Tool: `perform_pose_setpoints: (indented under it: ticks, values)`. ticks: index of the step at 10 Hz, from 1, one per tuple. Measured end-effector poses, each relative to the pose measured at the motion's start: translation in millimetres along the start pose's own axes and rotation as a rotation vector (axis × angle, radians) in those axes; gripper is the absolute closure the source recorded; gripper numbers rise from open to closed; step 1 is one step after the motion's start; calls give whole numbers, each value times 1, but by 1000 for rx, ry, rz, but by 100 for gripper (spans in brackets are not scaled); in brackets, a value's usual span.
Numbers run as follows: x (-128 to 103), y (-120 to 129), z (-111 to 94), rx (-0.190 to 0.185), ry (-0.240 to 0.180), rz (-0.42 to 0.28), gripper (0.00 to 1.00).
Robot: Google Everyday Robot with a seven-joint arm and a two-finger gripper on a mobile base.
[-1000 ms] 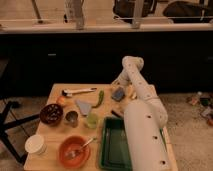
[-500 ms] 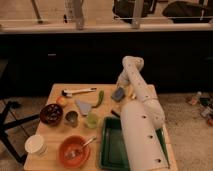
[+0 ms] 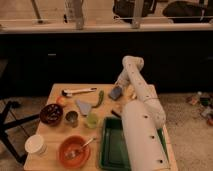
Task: Place sponge in plastic cup
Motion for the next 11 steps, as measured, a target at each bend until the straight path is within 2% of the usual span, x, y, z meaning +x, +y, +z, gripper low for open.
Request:
perform_pose_setpoints:
  ticks: [3, 6, 9, 11]
  values:
    - [-12, 5, -13, 5, -17, -21, 100]
    - [-31, 5, -33, 15, -14, -39, 100]
    - [-59, -16, -46, 22, -13, -60, 100]
    - [-88, -34, -50, 25, -23, -94, 100]
